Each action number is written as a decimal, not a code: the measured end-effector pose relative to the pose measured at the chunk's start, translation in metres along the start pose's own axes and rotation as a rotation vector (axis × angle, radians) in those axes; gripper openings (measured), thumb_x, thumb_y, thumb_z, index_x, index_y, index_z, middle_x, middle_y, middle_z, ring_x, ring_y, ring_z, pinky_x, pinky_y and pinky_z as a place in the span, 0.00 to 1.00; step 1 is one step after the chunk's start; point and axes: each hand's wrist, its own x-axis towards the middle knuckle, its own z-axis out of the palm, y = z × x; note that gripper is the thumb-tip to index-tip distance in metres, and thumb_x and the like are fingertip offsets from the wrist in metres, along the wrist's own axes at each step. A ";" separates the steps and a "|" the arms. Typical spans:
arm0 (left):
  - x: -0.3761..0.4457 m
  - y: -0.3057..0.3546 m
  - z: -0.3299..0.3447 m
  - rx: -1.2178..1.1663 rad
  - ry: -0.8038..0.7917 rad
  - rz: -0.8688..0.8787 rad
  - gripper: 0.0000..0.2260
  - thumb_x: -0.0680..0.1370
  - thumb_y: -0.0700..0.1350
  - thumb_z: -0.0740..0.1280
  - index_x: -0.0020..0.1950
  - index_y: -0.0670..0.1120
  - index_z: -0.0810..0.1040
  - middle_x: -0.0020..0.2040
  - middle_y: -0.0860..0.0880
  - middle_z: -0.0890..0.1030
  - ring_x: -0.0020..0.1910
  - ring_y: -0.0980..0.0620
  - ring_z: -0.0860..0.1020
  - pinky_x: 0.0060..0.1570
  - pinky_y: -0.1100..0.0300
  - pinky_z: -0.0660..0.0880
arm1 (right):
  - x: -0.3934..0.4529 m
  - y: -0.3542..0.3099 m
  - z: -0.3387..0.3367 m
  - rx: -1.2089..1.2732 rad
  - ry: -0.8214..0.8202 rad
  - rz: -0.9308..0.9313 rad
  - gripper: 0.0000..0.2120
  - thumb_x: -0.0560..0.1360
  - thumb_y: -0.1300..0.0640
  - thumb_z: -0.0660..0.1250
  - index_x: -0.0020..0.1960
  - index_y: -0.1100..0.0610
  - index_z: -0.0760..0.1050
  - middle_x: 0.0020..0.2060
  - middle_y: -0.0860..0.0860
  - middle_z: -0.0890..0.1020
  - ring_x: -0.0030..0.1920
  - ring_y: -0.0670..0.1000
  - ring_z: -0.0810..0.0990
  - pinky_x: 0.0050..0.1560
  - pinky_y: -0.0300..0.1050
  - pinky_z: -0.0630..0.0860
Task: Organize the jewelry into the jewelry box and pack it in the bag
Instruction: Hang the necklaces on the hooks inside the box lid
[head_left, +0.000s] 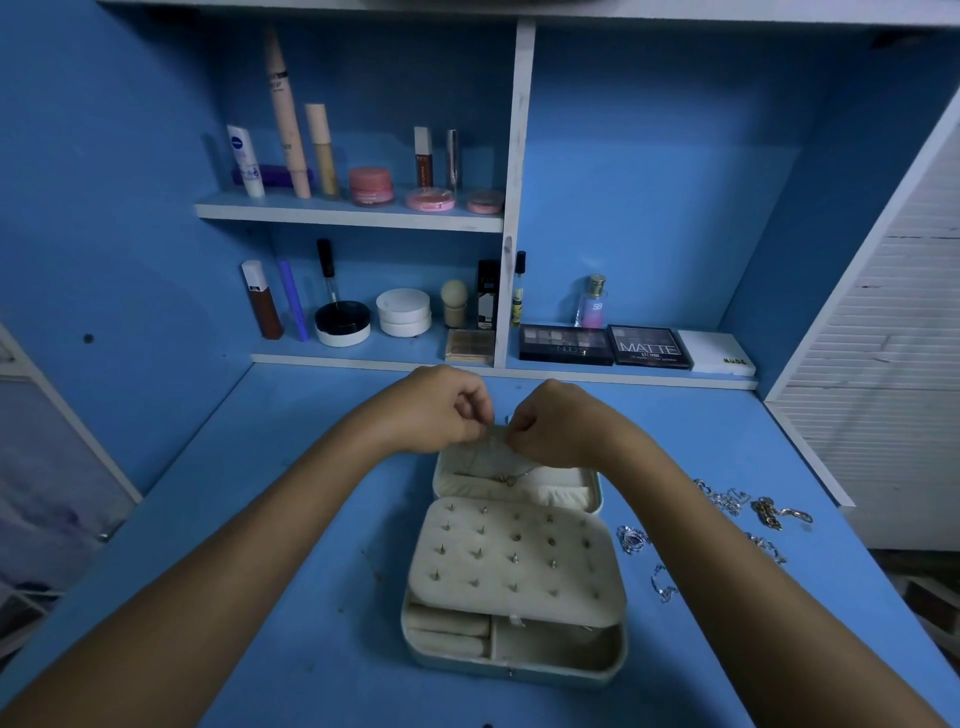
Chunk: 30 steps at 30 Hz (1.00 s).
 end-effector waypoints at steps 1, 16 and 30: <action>0.000 -0.002 0.001 -0.006 -0.010 -0.007 0.07 0.75 0.42 0.72 0.45 0.54 0.80 0.43 0.54 0.83 0.43 0.56 0.80 0.43 0.63 0.75 | -0.003 0.001 -0.002 0.012 -0.007 -0.014 0.10 0.76 0.56 0.64 0.43 0.51 0.84 0.42 0.48 0.82 0.41 0.49 0.79 0.41 0.41 0.76; -0.007 -0.025 -0.002 0.136 0.033 -0.002 0.07 0.73 0.40 0.74 0.48 0.50 0.83 0.42 0.56 0.83 0.42 0.61 0.81 0.43 0.66 0.78 | -0.006 -0.011 0.004 0.234 0.014 -0.203 0.11 0.73 0.64 0.72 0.45 0.48 0.84 0.37 0.42 0.84 0.40 0.41 0.83 0.42 0.33 0.78; 0.000 -0.005 0.025 0.183 -0.158 0.170 0.11 0.72 0.53 0.76 0.53 0.55 0.86 0.45 0.60 0.80 0.46 0.62 0.78 0.47 0.64 0.74 | -0.022 0.022 -0.002 0.004 -0.070 -0.029 0.06 0.74 0.57 0.72 0.45 0.48 0.86 0.40 0.40 0.84 0.43 0.43 0.81 0.39 0.34 0.76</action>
